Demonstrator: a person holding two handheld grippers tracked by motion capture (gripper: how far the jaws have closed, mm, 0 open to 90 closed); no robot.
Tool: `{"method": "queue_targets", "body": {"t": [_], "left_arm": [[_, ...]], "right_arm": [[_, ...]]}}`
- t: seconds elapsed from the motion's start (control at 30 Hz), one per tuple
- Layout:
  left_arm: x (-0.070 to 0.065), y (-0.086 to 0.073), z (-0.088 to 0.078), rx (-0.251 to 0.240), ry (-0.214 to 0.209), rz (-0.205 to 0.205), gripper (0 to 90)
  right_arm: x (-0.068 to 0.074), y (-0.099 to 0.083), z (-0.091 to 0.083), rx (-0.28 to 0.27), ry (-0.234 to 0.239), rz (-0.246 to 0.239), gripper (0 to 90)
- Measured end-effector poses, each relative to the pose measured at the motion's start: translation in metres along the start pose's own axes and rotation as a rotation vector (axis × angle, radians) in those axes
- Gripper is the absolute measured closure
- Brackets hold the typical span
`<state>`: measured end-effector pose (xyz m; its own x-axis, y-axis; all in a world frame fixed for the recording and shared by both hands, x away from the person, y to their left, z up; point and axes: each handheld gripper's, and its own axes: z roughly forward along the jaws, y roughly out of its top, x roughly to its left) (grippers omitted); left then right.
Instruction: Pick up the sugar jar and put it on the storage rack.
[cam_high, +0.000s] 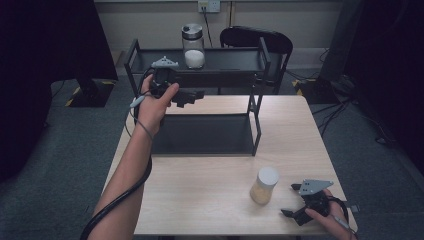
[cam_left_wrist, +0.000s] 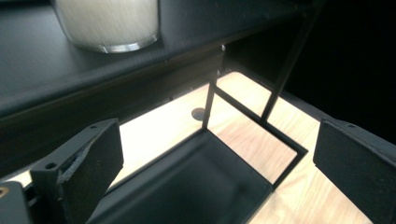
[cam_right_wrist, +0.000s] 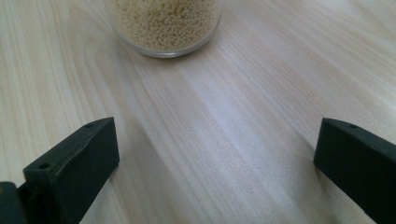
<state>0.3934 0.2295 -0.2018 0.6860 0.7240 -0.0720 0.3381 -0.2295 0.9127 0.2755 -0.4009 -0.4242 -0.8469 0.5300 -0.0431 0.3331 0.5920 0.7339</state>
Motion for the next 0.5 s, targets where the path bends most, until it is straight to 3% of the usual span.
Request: {"method": "queue_targets", "body": {"t": [0.5], "left_arm": [[0.005, -0.06, 0.008, 0.007, -0.012, -0.024, 1.4]], "right_arm": [[0.0, 0.0, 0.0, 0.001, 0.001, 0.0, 0.0]]}}
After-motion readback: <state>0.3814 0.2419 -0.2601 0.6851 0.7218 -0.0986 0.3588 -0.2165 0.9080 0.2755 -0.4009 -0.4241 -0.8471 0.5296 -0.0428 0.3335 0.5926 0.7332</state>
